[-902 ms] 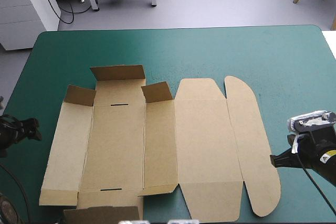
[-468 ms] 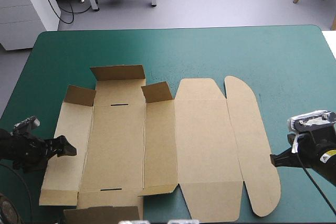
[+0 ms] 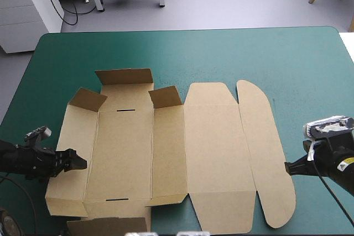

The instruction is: Fold the box

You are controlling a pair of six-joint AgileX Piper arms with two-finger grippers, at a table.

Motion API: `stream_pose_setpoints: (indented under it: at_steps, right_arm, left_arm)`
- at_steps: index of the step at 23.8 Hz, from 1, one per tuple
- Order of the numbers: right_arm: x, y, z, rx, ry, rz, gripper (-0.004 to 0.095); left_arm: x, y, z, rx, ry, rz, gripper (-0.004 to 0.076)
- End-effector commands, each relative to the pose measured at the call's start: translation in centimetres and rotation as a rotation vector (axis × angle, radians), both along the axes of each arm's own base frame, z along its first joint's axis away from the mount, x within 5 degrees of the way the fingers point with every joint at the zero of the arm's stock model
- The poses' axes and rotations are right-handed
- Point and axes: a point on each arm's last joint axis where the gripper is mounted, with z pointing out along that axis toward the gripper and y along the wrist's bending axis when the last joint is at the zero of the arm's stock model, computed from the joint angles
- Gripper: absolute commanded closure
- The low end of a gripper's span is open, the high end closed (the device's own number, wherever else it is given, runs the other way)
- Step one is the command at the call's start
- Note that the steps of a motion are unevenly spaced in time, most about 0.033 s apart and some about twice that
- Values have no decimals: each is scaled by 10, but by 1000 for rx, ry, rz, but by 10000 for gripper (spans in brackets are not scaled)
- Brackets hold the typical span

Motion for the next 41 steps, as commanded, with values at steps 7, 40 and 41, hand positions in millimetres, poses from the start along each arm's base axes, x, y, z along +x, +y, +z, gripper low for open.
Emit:
stream_pose_setpoints:
  at_steps: [7,40,41]
  right_arm:
    - [4,0,11,-5,-80,-3,927]
    - [4,0,11,-3,-80,-5,928]
    - [4,0,11,-1,-80,-4,927]
  left_arm:
    - [-12,-12,8,-80,24,-42,295]
    - [96,-103,132,423,-518,-440,734]
    - [102,-109,136,452,-542,-464,734]
